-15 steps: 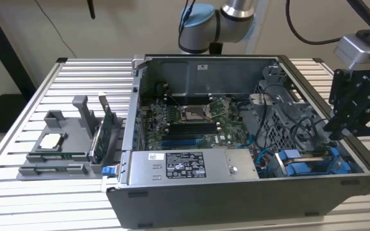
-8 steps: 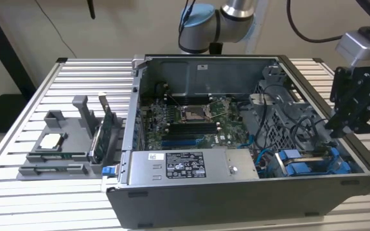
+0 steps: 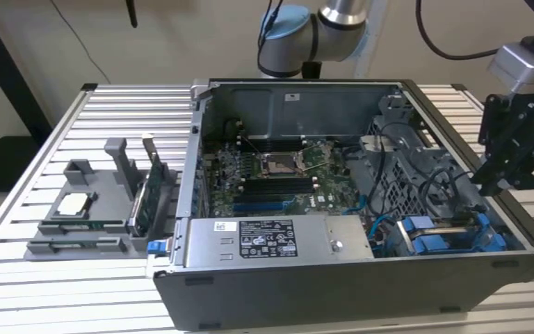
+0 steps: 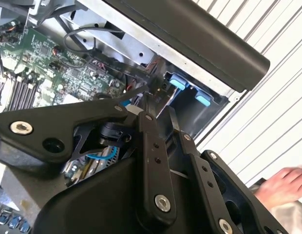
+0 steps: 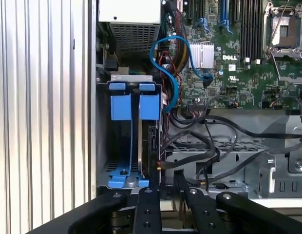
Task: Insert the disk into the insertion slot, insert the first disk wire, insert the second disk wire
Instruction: 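Insert the second disk wire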
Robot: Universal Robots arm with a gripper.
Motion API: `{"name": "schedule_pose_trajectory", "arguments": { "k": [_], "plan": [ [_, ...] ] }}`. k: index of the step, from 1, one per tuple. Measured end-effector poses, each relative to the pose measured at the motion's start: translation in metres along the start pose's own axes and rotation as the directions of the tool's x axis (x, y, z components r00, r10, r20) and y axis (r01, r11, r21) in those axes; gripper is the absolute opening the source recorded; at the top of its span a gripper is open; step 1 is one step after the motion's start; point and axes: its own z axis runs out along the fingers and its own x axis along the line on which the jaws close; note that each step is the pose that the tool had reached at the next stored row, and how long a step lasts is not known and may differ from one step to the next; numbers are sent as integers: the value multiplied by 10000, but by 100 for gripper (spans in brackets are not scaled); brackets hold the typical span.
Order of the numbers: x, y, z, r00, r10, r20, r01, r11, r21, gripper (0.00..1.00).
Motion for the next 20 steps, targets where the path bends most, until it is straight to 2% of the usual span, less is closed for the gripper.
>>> {"name": "schedule_pose_trajectory", "arguments": {
  "k": [8,16,20],
  "plan": [
    [-7,-37,-33,9999,-165,48,165,9999,-12,27],
    [-25,-60,-26,9990,-437,50,437,9990,-30,27],
    [-30,-90,-23,9985,-547,75,547,9985,-37,27]
  ]
}}
